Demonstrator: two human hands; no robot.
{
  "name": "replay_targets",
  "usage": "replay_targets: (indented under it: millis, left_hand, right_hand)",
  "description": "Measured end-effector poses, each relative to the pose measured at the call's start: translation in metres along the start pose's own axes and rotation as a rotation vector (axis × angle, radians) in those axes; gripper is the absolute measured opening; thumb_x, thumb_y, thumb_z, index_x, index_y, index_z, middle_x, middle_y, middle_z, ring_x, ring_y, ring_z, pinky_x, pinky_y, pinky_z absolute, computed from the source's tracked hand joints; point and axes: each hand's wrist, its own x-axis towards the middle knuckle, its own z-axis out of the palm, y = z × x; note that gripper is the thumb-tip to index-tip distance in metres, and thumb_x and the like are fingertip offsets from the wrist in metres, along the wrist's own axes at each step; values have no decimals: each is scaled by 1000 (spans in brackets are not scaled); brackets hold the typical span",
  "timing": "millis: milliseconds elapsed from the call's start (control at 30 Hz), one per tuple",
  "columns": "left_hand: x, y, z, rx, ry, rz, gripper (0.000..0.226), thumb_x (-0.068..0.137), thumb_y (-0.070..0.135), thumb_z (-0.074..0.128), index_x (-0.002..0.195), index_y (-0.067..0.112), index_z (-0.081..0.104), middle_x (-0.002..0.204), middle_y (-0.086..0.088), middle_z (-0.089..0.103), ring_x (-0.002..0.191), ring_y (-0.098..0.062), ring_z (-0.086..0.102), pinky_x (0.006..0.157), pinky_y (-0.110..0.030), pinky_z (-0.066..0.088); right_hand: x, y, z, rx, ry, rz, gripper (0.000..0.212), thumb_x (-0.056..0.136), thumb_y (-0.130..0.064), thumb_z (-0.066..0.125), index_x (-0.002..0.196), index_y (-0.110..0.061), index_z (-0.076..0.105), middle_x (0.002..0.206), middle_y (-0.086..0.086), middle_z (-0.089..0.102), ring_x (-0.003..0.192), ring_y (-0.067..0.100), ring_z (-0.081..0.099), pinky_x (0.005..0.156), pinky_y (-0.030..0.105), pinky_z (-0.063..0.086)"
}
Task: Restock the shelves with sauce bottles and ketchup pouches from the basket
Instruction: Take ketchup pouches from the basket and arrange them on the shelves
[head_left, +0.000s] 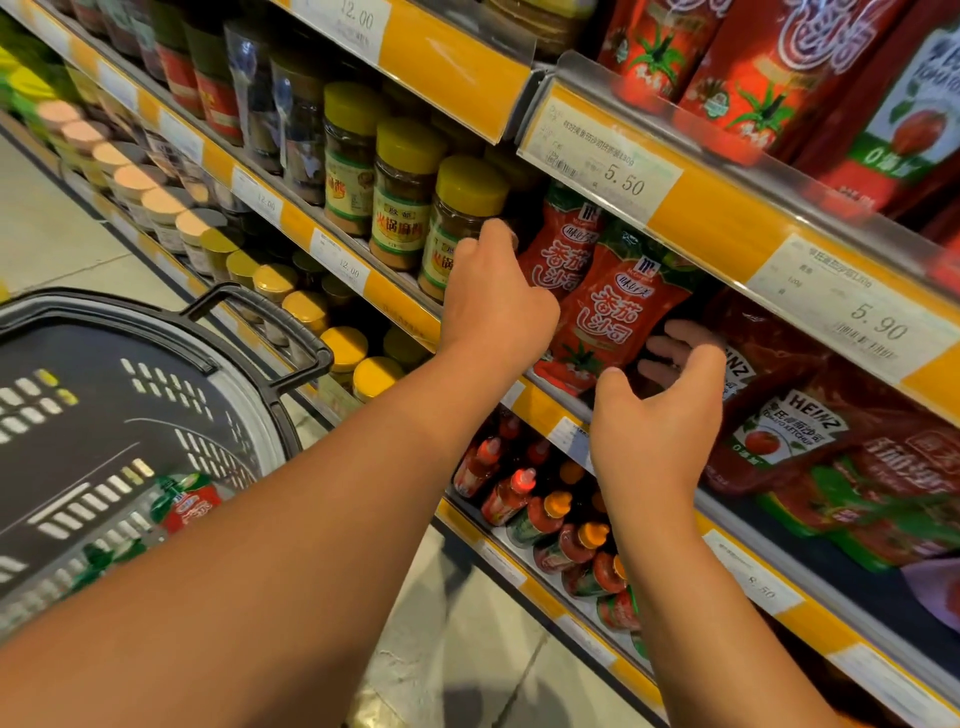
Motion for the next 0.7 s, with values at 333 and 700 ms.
replay_targets:
  millis: [333, 700]
  left_hand:
    - [1, -11, 10, -733, -180, -606, 36, 92, -1, 61, 128, -2, 56, 114, -24, 62, 106, -38, 67, 79, -41, 65]
    - [28, -10, 38, -854, -224, -630, 64, 71, 12, 53, 134, 3, 58, 119, -21, 68, 92, -31, 61, 93, -51, 59]
  right_hand:
    - [-10, 13, 29, -433, -418, -82, 40, 101, -44, 49, 140, -38, 50, 130, -8, 66, 107, 25, 65, 90, 49, 55]
    - [18, 22, 34, -506, -400, 31, 46, 106, -51, 43, 136, -19, 55, 119, 5, 66, 110, 29, 62, 90, 45, 51]
